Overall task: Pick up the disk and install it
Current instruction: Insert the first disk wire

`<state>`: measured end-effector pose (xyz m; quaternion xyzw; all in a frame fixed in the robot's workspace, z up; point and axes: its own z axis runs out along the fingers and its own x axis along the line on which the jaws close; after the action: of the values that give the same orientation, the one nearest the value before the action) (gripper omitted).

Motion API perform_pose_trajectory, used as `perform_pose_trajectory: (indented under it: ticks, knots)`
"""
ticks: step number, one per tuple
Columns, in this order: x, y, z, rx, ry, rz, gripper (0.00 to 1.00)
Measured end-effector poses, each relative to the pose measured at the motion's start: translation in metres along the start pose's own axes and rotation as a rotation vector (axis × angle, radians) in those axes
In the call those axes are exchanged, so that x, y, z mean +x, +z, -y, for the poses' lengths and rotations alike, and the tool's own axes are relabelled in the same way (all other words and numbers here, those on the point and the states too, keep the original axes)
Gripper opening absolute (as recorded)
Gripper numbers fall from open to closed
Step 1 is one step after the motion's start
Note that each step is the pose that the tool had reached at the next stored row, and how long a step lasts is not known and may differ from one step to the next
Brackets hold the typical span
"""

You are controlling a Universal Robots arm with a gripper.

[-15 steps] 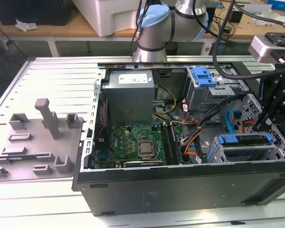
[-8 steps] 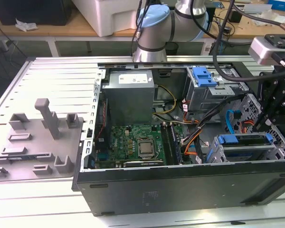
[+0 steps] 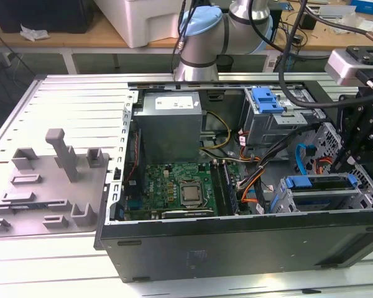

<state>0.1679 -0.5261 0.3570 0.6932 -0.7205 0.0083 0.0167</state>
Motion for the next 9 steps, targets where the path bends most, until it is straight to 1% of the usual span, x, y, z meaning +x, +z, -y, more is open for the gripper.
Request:
perform_pose_trajectory:
  ticks: [9]
  knots:
    - [0.0006,0.0026,0.0000,0.0005,-0.011,-0.0004,0.17]
